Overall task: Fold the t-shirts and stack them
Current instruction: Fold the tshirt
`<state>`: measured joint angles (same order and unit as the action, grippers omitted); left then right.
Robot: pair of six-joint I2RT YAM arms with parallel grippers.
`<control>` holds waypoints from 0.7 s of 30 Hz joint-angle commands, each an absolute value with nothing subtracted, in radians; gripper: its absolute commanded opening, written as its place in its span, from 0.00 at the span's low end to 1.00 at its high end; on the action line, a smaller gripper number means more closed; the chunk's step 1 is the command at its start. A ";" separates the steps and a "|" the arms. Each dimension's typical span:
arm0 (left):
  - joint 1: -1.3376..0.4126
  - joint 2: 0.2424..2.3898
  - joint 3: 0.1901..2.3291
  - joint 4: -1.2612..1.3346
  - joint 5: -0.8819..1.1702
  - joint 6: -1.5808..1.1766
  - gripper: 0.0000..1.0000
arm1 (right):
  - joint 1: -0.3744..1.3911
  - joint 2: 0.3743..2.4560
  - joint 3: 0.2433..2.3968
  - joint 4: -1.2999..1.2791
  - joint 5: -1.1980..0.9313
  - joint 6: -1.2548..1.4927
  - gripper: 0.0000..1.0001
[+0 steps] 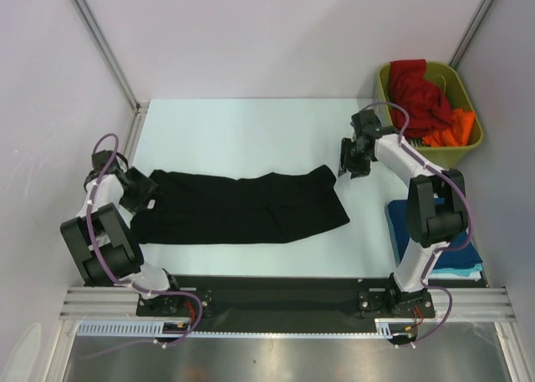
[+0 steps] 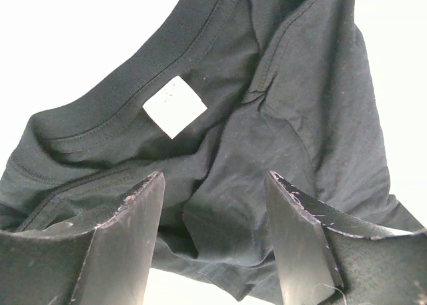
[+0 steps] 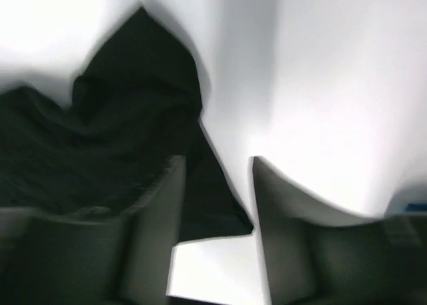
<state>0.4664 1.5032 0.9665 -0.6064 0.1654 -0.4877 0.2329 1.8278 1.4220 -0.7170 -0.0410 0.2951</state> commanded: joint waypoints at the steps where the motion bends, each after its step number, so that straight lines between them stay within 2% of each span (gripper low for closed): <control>1: 0.477 1.516 1.002 -0.571 0.190 -0.476 0.67 | 0.233 1.763 1.336 -0.739 -0.179 0.267 0.45; 2: 0.479 1.526 1.003 -0.571 0.190 -0.477 0.67 | 0.241 1.770 1.329 -0.755 -0.175 0.264 0.41; 3: 0.477 1.532 1.005 -0.571 0.192 -0.476 0.66 | 0.258 1.773 1.298 -0.759 -0.149 0.250 0.43; 5: 0.477 1.548 1.011 -0.569 0.195 -0.474 0.67 | 0.258 1.752 1.250 -0.727 -0.147 0.252 0.54; 6: 0.477 1.554 1.011 -0.571 0.195 -0.472 0.67 | 0.250 1.741 1.230 -0.703 -0.165 0.252 0.55; 13: 0.482 1.614 1.041 -0.574 0.181 -0.454 0.67 | 0.253 1.778 1.170 -0.681 -0.230 0.224 0.53; 18: 0.485 1.646 1.065 -0.574 0.183 -0.446 0.67 | 0.267 1.838 1.169 -0.681 -0.244 0.210 0.39; 19: 0.486 1.651 1.074 -0.577 0.184 -0.443 0.66 | 0.267 1.844 1.163 -0.680 -0.239 0.222 0.31; 21: 0.489 1.657 1.081 -0.578 0.181 -0.440 0.66 | 0.267 1.855 1.146 -0.675 -0.216 0.236 0.29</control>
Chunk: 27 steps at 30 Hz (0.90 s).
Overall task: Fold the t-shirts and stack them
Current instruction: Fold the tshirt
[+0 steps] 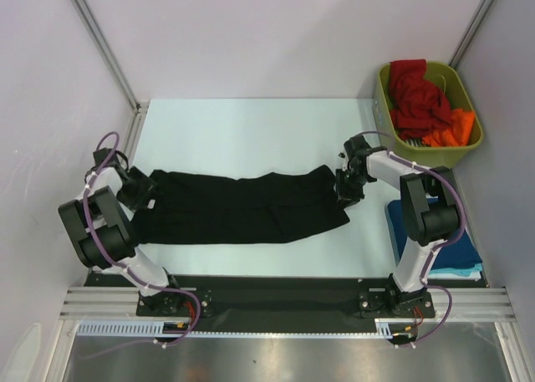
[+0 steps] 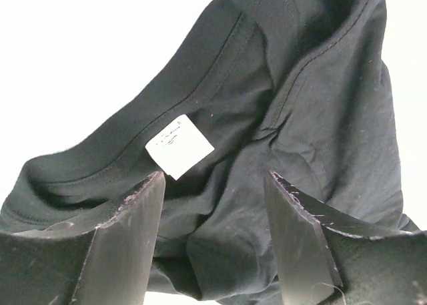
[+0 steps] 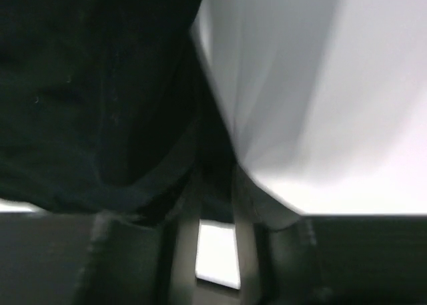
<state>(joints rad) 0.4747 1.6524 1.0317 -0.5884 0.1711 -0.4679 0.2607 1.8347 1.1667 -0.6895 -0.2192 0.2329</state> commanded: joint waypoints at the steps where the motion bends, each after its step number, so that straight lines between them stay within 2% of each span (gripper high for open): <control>1: 0.492 1.666 1.089 -0.578 0.183 -0.440 0.66 | 0.265 1.858 1.141 -0.678 -0.203 0.242 0.25; 4: 0.497 1.683 1.097 -0.577 0.186 -0.442 0.66 | 0.264 1.848 1.129 -0.676 -0.123 0.279 0.15; 6: 0.499 1.692 1.100 -0.575 0.189 -0.445 0.66 | 0.255 1.836 1.127 -0.693 -0.052 0.316 0.12; 10: 0.500 1.703 1.104 -0.565 0.199 -0.456 0.66 | 0.215 1.793 1.089 -0.721 0.047 0.396 0.00; 18: 0.506 1.738 1.132 -0.563 0.213 -0.462 0.66 | 0.095 1.642 0.986 -0.718 0.103 0.489 0.00; 23: 0.506 1.750 1.144 -0.561 0.224 -0.468 0.66 | 0.090 1.572 0.927 -0.698 0.045 0.549 0.00; 24: 0.506 1.752 1.146 -0.561 0.227 -0.466 0.66 | 0.087 1.569 0.923 -0.693 0.038 0.548 0.02; 27: 0.506 1.743 1.152 -0.560 0.236 -0.466 0.66 | 0.087 1.581 0.952 -0.709 0.020 0.516 0.23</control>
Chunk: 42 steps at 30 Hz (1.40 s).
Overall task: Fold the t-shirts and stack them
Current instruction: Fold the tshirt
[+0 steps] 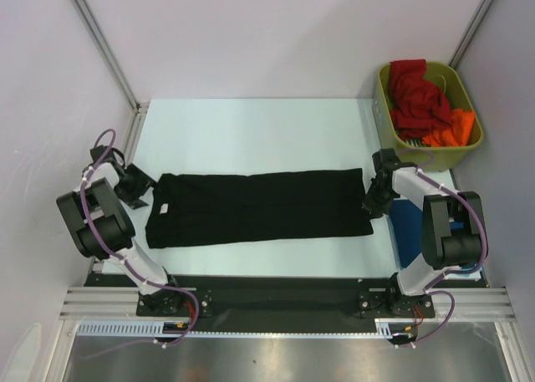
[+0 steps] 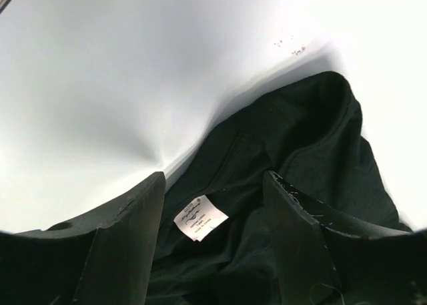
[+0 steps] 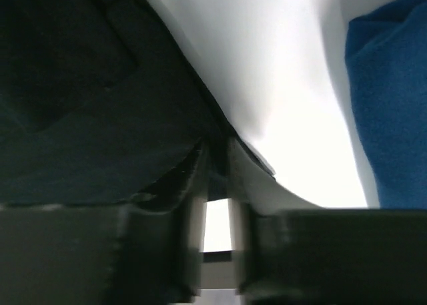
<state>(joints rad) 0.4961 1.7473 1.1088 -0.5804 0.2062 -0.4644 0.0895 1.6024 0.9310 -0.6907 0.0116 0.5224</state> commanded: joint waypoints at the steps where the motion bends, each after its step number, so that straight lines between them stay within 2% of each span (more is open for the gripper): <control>1: 0.506 1.735 1.151 -0.558 0.239 -0.460 0.66 | 0.087 1.583 0.966 -0.715 0.021 0.502 0.34; 4: 0.503 1.689 1.140 -0.564 0.227 -0.448 0.63 | 0.087 1.589 1.058 -0.756 0.061 0.427 0.47; 7: 0.492 1.619 1.098 -0.575 0.203 -0.448 0.62 | 0.095 1.585 1.168 -0.782 0.031 0.359 0.51; 9: 0.485 1.579 1.059 -0.566 0.202 -0.454 0.62 | 0.104 1.615 1.209 -0.770 -0.024 0.315 0.51; 10: 0.483 1.571 1.046 -0.560 0.209 -0.462 0.62 | 0.110 1.635 1.250 -0.770 -0.043 0.307 0.43; 13: 0.468 1.565 1.019 -0.564 0.218 -0.469 0.62 | 0.121 1.703 1.285 -0.796 -0.041 0.311 0.30; 17: 0.454 1.539 0.988 -0.551 0.233 -0.482 0.61 | 0.118 1.675 1.203 -0.740 -0.104 0.362 0.20; 20: 0.451 1.531 0.982 -0.555 0.238 -0.488 0.61 | 0.112 1.670 1.169 -0.706 -0.129 0.393 0.19; 21: 0.449 1.529 0.982 -0.555 0.238 -0.486 0.61 | 0.110 1.671 1.160 -0.701 -0.133 0.399 0.23; 22: 0.451 1.525 0.982 -0.560 0.236 -0.485 0.61 | 0.097 1.666 1.148 -0.681 -0.161 0.409 0.37; 24: 0.449 1.522 0.983 -0.561 0.230 -0.482 0.61 | 0.065 1.635 1.068 -0.638 -0.199 0.498 0.41; 27: 0.451 1.520 0.979 -0.565 0.230 -0.485 0.61 | 0.011 1.531 0.915 -0.473 -0.268 0.705 0.54; 29: 0.451 1.514 0.974 -0.561 0.235 -0.488 0.61 | 0.011 1.464 0.839 -0.309 -0.294 0.803 0.59; 34: 0.449 1.516 0.979 -0.571 0.229 -0.485 0.61 | 0.008 1.493 0.724 -0.091 -0.371 1.020 0.58; 42: 0.449 1.520 1.003 -0.588 0.218 -0.465 0.61 | -0.040 1.486 0.670 -0.028 -0.374 1.092 0.51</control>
